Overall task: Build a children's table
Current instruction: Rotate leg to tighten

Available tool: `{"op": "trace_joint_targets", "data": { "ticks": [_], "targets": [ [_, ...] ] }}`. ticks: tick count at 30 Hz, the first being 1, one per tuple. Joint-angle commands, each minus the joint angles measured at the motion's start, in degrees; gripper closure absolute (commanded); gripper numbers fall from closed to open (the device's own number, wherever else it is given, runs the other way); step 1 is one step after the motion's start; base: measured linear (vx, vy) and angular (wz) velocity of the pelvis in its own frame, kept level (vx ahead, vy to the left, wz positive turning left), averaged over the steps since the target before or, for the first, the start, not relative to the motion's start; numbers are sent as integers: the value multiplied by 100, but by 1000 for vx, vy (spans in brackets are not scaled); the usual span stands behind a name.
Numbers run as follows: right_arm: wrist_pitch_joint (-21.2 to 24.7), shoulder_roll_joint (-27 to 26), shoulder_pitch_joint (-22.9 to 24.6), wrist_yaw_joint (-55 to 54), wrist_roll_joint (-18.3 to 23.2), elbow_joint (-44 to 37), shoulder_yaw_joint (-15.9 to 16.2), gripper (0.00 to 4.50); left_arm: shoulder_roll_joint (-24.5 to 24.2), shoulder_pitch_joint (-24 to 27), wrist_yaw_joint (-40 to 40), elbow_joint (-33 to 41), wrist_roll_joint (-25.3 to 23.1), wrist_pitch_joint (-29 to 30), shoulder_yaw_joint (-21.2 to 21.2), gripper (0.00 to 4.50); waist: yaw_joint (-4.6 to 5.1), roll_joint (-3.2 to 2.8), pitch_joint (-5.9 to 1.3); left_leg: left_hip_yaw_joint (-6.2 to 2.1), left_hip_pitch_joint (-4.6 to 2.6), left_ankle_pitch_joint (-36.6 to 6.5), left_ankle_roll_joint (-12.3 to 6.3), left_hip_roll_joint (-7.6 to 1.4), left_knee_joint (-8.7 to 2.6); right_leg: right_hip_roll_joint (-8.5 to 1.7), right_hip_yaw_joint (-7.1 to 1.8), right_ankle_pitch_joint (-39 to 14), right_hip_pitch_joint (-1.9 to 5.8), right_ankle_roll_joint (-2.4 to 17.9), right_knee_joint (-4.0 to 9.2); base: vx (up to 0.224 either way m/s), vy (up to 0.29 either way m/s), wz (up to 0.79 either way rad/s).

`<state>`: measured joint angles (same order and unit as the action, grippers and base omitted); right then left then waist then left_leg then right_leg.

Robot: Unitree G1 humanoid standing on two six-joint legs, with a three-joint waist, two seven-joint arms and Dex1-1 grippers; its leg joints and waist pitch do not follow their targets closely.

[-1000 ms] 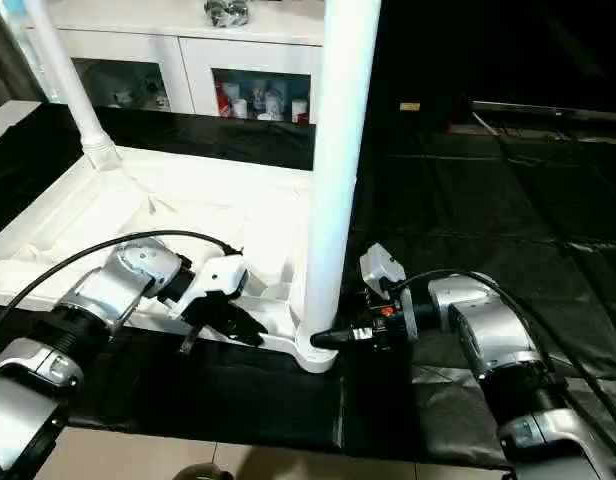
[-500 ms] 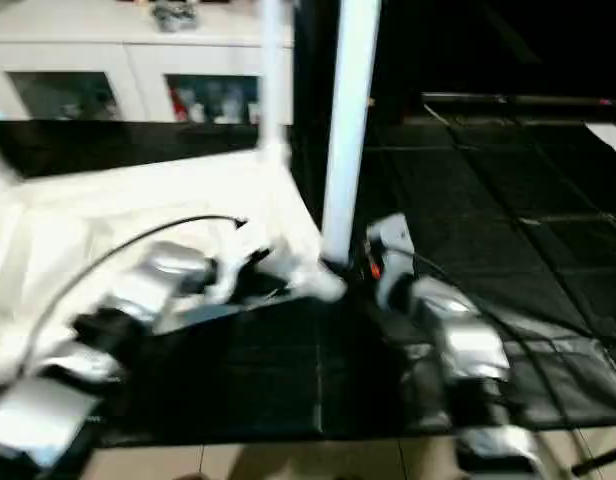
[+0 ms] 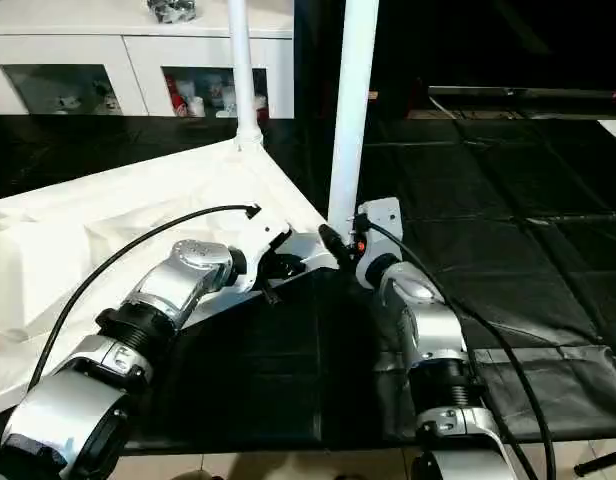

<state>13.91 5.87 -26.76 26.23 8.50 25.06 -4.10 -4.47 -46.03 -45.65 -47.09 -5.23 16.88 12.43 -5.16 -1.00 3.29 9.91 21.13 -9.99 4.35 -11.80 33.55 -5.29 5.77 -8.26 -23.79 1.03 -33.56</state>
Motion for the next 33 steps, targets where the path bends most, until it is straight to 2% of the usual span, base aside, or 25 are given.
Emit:
{"op": "trace_joint_targets", "data": {
  "ticks": [1,2,7,10,11,12,15,16,17,22,23,25,26,28,33],
  "targets": [
    [6,-77,185,541,117,-150,388,129,-12,-100,-138,225,69,-215,39,450,-35,22,-457,-11,-41,-1100,-350,-92,-363,-320,-256,-1348,397,1117,384,0,0,0],
    [-40,65,289,740,166,-234,425,100,-88,-63,-306,241,95,-254,88,450,-29,22,-458,-16,-37,-1079,-351,-96,-366,-313,-255,-1273,397,1142,371,0,0,0],
    [-263,730,580,1497,258,-411,395,69,-461,98,-1046,325,50,-491,325,450,-40,35,-442,-9,-24,-1167,-415,-88,-359,-324,-257,-1352,416,1150,388,0,0,0],
    [-317,990,630,1804,325,-452,306,43,-609,168,-1382,382,52,-566,394,450,-50,30,-443,-11,-43,-1236,-405,-103,-360,-332,-255,-1510,404,1147,405,0,0,0],
    [-338,1096,643,1931,352,-472,275,30,-667,193,-1509,404,51,-609,424,450,-48,11,-433,-8,-45,-1235,-388,-106,-362,-321,-259,-1516,386,1163,400,0,0,0],
    [-376,1409,688,2410,415,-568,260,20,-853,261,-1961,443,43,-846,548,450,-50,26,-437,-13,-47,-1268,-387,-112,-364,-324,-255,-1536,400,1159,405,0,0,0],
    [-416,1833,741,3110,512,-699,374,3,-1038,300,-2462,417,63,-1219,687,450,-108,23,-427,1,-81,-1355,-412,-123,-361,-317,-262,-1595,375,1168,418,0,0,0],
    [-422,1870,744,3171,518,-711,391,3,-1050,301,-2499,411,68,-1242,694,450,-123,22,-428,7,-81,-1364,-410,-126,-358,-314,-261,-1604,377,1168,410,0,0,0],
    [-442,2168,767,3778,623,-848,552,3,-1136,317,-2871,380,143,-1528,745,450,-169,28,-431,9,-81,-1358,-437,-135,-356,-313,-255,-1600,376,1167,403,0,0,0],
    [-359,2472,713,4555,771,-998,772,3,-1241,293,-3394,407,187,-1617,864,450,-244,22,-425,3,-77,-1408,-440,-164,-360,-330,-257,-1685,371,1193,393,0,0,0],
    [-346,2561,633,4922,782,-996,929,3,-1298,258,-3634,405,161,-1696,954,450,-259,33,-426,5,-83,-1414,-425,-167,-361,-336,-260,-1729,365,1182,398,0,0,0],
    [-340,2586,539,5150,750,-958,1069,3,-1355,238,-3880,426,163,-1788,1036,450,-311,24,-426,8,-113,-1448,-392,-176,-361,-340,-266,-1800,339,1192,409,0,0,0],
    [-341,2586,509,5198,741,-938,1103,3,-1372,234,-3959,435,169,-1823,1060,450,-322,36,-431,3,-114,-1447,-371,-179,-363,-347,-268,-1794,343,1209,399,0,0,0],
    [-241,2512,332,5368,757,-780,1219,3,-1451,227,-4249,493,168,-1937,1177,450,-327,21,-435,-6,-101,-1444,-341,-178,-371,-344,-266,-1785,351,1210,382,0,0,0],
    [-209,2431,148,5594,739,-500,1376,47,-1474,247,-4480,515,122,-2053,1251,450,-340,18,-421,-4,-126,-1574,-247,-182,-382,-355,-267,-2019,333,1174,413,0,0,0]
  ]
}}
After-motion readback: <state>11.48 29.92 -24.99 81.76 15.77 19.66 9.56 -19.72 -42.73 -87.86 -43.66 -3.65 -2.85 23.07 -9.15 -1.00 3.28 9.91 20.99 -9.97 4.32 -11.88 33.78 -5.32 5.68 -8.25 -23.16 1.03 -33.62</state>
